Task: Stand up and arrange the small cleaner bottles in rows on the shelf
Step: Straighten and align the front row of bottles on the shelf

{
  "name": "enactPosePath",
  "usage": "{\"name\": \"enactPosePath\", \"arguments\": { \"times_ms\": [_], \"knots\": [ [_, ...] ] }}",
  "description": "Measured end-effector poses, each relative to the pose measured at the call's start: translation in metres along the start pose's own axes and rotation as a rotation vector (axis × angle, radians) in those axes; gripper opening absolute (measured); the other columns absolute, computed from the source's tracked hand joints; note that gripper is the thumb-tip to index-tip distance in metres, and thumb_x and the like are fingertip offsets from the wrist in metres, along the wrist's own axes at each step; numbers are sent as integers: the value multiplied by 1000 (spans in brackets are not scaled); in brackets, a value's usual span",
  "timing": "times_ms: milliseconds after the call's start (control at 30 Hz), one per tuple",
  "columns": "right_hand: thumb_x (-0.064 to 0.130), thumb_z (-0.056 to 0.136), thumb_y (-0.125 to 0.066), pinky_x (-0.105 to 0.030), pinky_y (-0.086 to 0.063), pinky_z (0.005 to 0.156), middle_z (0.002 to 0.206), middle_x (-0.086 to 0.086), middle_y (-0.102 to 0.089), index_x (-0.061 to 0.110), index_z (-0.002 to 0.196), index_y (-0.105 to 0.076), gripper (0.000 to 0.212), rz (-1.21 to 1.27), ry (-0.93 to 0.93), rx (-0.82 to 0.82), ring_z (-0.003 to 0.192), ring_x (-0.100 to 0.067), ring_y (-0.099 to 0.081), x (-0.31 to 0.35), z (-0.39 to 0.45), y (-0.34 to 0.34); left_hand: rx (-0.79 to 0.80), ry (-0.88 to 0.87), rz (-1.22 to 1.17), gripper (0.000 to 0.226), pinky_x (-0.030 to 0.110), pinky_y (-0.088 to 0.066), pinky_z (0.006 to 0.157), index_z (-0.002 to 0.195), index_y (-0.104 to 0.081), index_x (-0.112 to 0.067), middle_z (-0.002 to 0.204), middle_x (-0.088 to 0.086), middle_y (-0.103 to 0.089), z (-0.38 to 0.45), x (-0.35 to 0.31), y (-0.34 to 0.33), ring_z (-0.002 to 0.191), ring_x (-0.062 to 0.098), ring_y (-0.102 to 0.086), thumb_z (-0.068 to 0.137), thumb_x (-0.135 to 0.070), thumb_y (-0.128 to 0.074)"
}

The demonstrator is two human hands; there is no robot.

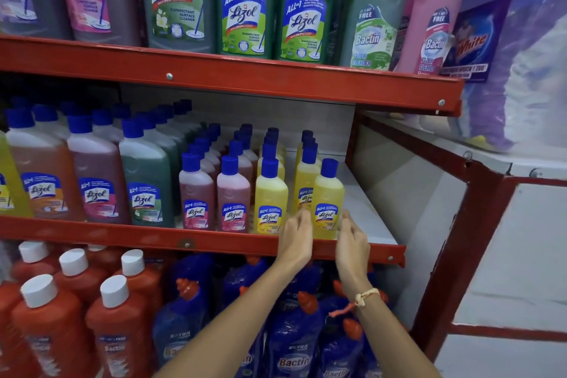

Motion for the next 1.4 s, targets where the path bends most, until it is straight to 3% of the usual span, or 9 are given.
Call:
{"name": "enactPosePath", "arguments": {
  "times_ms": [133, 267, 400, 900, 1000, 1133, 1233, 1300, 1400],
  "knots": [
    [26, 98, -31, -20, -41, 58, 75, 8, -65, 21, 110, -67, 38, -91, 58, 54, 70, -4, -57, 9, 3, -5, 42, 33, 27, 55, 42, -45, 86, 84, -62, -2, 93, 20, -68, 7, 1, -11, 92, 30, -61, 93, -41, -24],
    [33, 98, -35, -22, -43, 57, 77, 4, -68, 20, 101, -71, 39, -65, 30, 42, 70, -6, -59, 6, 3, -3, 9, -3, 34, 50, 39, -46, 78, 86, -64, -2, 90, 17, -69, 4, -1, -8, 86, 28, -61, 93, -36, -27],
    [47, 94, -41, -38, -50, 72, 75, -1, -72, 17, 75, -73, 47, -33, -19, 42, 78, -19, -65, 1, -1, -9, -22, -15, 46, 42, 30, -40, 66, 77, -59, -5, 81, 10, -64, -1, -1, 4, 74, 18, -55, 94, -29, -29],
    [44, 94, -42, -37, -47, 69, 70, -1, -69, 15, 64, -68, 49, -39, 11, 47, 71, -18, -61, 11, -12, -19, -48, 8, 90, 34, 38, -39, 73, 62, -49, -17, 75, 8, -58, -9, -3, 18, 79, 26, -53, 89, -30, -34],
    [44, 94, -44, -37, -49, 70, 71, -2, -71, 16, 69, -72, 46, -24, 22, 46, 72, -17, -63, 11, -13, -17, -56, 0, 76, 32, 36, -37, 75, 73, -58, -16, 78, 2, -55, -14, -8, 18, 85, 28, -54, 91, -29, -34],
    [43, 94, -45, -39, -51, 69, 76, -1, -73, 16, 71, -74, 45, -26, 38, 55, 74, -20, -65, 11, -15, -16, -59, -15, 99, 38, 27, -33, 80, 123, -54, -5, 103, 6, -58, -22, -16, 20, 95, 18, -51, 94, -22, -35],
    [43, 94, -44, -31, -47, 63, 96, -1, -76, 17, 76, -75, 44, -52, 63, 60, 75, -15, -64, 11, -15, -17, -28, -19, 124, 37, 24, -30, 83, 122, -55, -6, 129, 13, -57, -24, -19, 20, 100, 17, -48, 94, -20, -34],
    [43, 93, -43, -26, -44, 60, 111, -1, -74, 20, 85, -76, 41, -71, 70, 74, 77, -12, -63, 9, -14, -19, -9, -13, 165, 32, 26, -33, 84, 110, -61, -11, 132, 9, -57, -20, -16, 18, 102, 14, -48, 93, -19, -35],
    [41, 93, -43, -24, -42, 56, 118, -2, -71, 19, 84, -75, 40, -89, 75, 84, 72, -8, -61, 10, -15, -18, 3, 26, 222, 36, 34, -39, 97, 120, -57, -10, 136, 0, -53, -17, -12, 17, 120, 22, -50, 92, -21, -37]
  ]
}}
Point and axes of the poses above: each hand's wrist, its own z-axis towards the middle knuckle, its own y-axis out of the back of the hand, x = y × z, the point moved 10 cm from there along z, towards the middle knuckle
